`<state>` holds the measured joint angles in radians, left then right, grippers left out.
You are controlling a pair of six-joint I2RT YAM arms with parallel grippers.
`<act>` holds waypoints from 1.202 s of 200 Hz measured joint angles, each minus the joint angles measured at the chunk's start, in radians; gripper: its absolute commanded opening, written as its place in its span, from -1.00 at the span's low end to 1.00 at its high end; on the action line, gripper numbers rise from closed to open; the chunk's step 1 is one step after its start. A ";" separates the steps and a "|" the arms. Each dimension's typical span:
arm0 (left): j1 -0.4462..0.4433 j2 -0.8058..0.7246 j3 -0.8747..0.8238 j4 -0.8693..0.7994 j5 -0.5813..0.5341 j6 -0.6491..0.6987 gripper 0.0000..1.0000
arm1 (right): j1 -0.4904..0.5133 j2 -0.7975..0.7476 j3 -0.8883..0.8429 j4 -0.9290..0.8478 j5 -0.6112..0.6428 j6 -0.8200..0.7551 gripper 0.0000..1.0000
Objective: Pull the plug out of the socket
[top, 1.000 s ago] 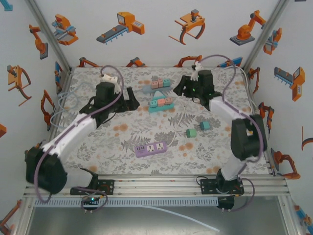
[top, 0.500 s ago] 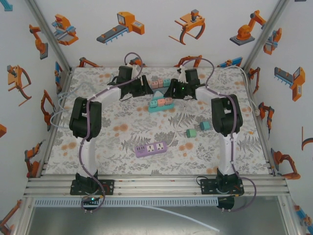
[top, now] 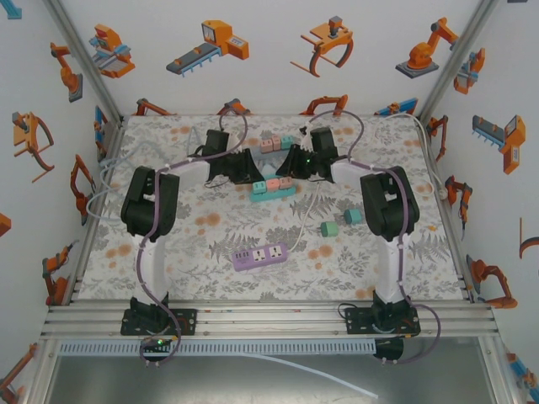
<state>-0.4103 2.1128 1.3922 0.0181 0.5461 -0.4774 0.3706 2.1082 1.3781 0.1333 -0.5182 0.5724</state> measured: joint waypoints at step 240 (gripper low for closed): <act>-0.087 -0.675 -0.592 -0.037 -0.217 0.021 0.07 | 0.204 -0.657 -0.346 -0.191 0.168 -0.429 0.00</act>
<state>-0.4973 1.4376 0.8001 -0.0185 0.3290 -0.4561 0.5743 1.4513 1.0321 -0.0574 -0.3504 0.1436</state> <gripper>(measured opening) 0.526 0.504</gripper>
